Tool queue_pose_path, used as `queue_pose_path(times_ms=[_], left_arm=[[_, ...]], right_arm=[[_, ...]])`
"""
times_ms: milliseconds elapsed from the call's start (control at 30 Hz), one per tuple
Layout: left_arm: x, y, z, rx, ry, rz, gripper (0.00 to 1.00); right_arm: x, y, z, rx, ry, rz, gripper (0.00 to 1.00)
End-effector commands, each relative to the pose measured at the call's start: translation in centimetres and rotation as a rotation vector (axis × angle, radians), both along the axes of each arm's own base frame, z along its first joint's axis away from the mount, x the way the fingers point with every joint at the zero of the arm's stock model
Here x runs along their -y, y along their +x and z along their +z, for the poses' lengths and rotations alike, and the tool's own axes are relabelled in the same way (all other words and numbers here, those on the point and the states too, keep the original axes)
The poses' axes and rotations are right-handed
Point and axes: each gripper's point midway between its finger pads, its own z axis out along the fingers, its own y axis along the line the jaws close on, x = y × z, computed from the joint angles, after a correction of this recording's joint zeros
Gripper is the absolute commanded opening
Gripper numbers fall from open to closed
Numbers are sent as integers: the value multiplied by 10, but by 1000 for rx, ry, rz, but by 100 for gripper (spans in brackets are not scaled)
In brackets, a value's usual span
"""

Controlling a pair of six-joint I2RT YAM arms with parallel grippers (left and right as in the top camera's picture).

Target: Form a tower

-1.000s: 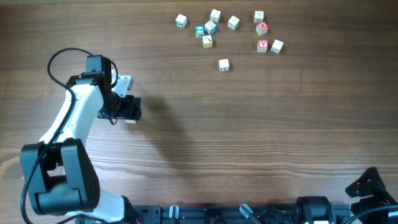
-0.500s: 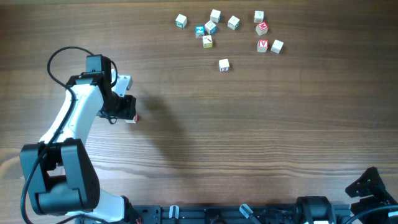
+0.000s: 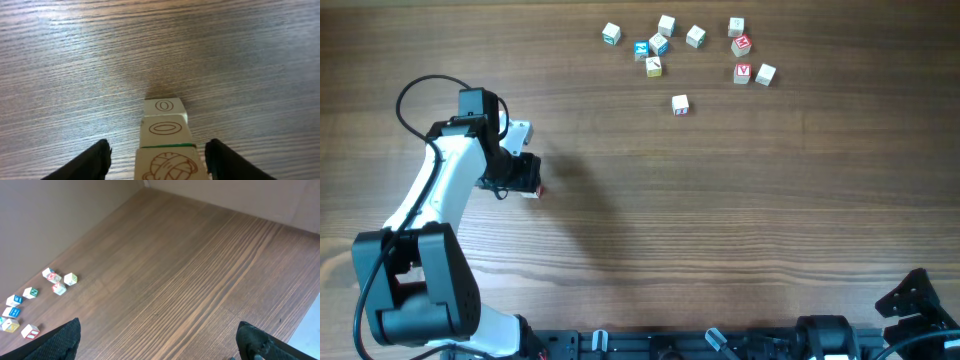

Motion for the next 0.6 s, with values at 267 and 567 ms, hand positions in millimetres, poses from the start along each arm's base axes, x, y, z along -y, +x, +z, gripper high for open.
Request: queue_pose_path(times_ms=[267,567], left_arm=[[11,2,1,-4,-67,11,79],[12,-1,-14,11,-70,12,80]], right_arm=[[3,-3,2,14,-5,-19,100],[3,-3,2,14,-5,-19,100]])
